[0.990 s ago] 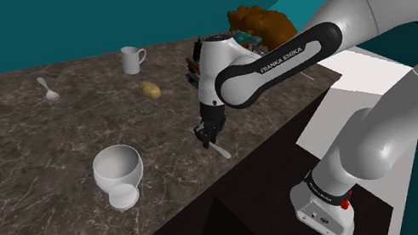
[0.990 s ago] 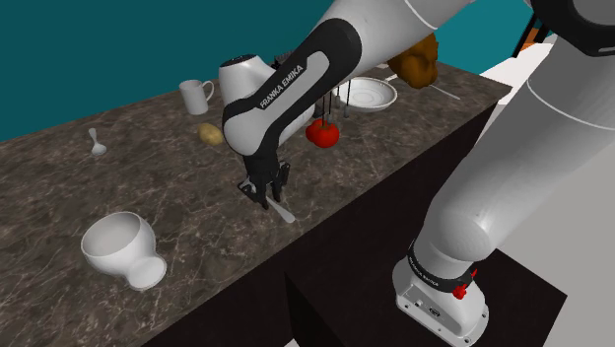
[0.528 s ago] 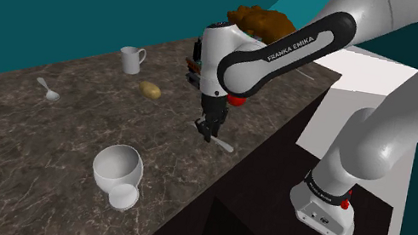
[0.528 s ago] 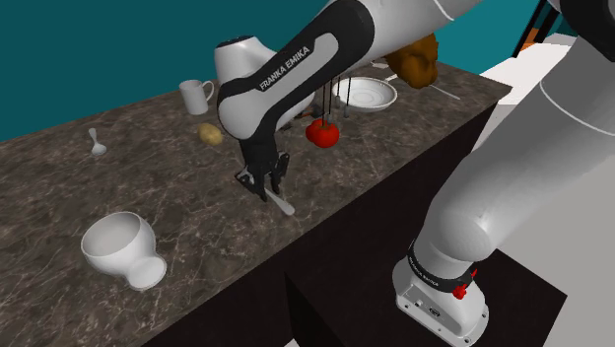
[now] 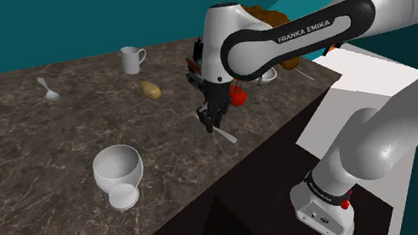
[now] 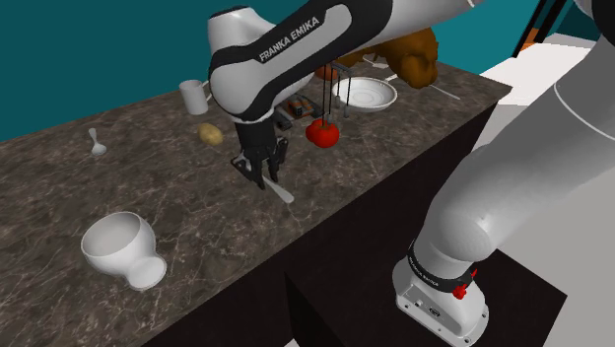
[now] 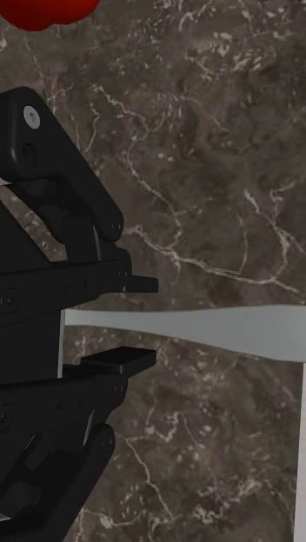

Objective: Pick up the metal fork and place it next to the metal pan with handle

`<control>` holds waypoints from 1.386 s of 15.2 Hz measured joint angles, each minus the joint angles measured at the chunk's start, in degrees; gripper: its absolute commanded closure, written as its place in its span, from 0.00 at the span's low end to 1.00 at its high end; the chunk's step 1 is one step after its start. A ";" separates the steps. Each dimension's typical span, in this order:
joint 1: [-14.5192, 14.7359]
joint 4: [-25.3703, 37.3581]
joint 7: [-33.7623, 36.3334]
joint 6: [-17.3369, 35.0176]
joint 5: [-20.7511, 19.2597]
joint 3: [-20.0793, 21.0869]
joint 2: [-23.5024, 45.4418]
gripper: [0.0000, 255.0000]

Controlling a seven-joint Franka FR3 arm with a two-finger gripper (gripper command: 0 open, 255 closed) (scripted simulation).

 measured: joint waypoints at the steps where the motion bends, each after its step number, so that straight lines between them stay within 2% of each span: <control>1: 0.03 0.41 0.06 -0.70 0.02 -0.03 -0.30 1.00; 8: -0.29 2.70 -0.75 -5.70 -0.11 -1.13 -2.95 1.00; 15: -4.69 1.06 -9.59 -6.45 -3.56 -7.55 -4.52 1.00; 21: -9.13 2.22 -17.82 -7.07 -7.39 -13.55 -3.56 1.00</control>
